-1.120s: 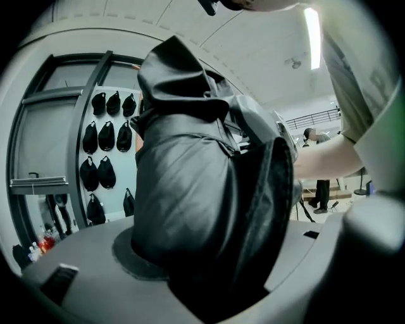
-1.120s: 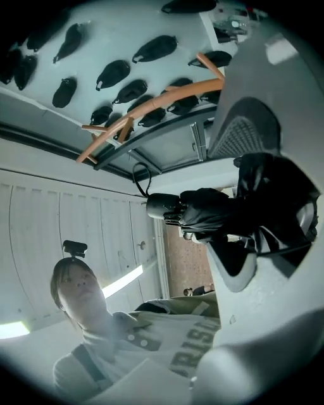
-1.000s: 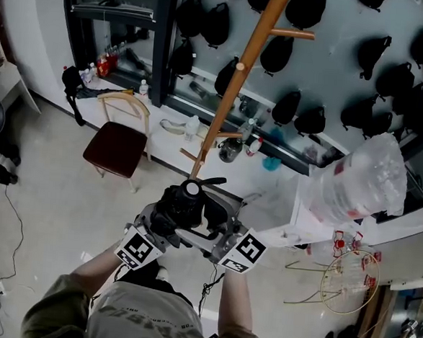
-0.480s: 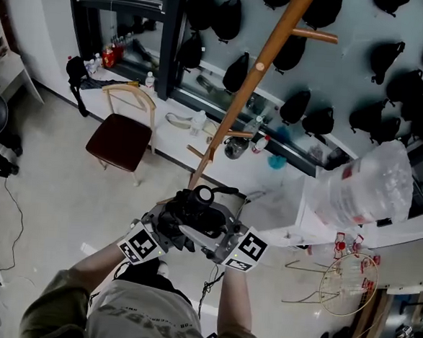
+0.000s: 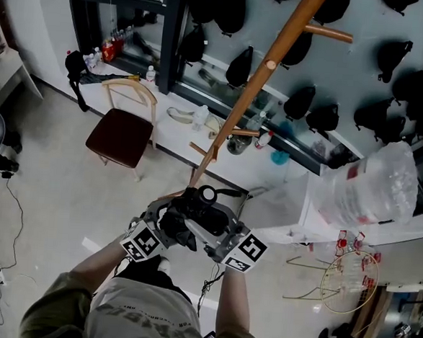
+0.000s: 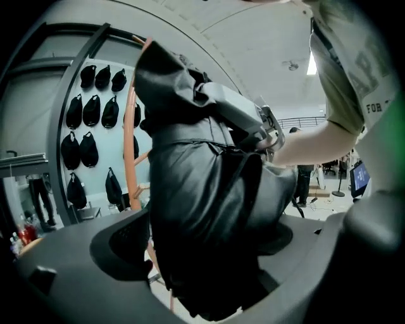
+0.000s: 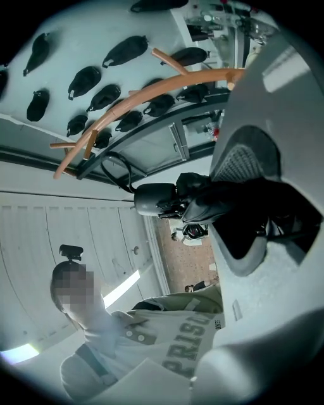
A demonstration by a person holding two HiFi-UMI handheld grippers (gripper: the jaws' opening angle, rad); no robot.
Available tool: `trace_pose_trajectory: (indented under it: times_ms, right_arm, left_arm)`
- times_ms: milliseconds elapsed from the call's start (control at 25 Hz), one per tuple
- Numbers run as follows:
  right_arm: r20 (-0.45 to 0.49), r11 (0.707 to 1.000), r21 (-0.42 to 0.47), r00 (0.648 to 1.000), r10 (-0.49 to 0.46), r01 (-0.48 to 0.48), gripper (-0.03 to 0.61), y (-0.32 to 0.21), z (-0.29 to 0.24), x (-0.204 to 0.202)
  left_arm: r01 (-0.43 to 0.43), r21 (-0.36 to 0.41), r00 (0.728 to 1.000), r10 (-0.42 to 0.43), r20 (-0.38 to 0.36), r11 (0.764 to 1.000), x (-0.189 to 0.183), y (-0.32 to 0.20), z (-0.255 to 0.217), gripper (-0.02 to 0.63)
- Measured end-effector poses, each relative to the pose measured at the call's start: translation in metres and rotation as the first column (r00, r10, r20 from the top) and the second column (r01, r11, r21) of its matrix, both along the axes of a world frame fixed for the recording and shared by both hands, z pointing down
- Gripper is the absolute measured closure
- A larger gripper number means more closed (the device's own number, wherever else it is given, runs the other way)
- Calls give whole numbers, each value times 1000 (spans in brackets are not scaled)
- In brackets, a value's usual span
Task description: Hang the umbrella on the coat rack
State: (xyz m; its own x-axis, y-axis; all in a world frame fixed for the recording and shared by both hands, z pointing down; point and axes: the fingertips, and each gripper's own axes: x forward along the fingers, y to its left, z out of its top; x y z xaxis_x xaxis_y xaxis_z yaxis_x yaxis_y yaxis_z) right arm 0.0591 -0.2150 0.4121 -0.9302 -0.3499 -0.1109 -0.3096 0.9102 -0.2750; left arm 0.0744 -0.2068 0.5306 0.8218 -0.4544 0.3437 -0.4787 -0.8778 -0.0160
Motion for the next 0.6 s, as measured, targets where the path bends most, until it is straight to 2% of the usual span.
trace_pose_trajectory:
  times_ms: [120,320,600]
  right_arm:
    - [13,999,-27,1000,22,-21,393,-8,11,4]
    - [15,997,-48,998,57,-56,394,-25,23,6]
    - [1,997,-30,997,78,-77,394,-48,50,10]
  left_arm:
    - [34,-19,999,-34,16,999,-14,-2,12,161]
    - [110,-15,994,-110,2,994,-38,-12,19,156]
    - [166,7,986,-166,-22,986,-63,-26,38,155]
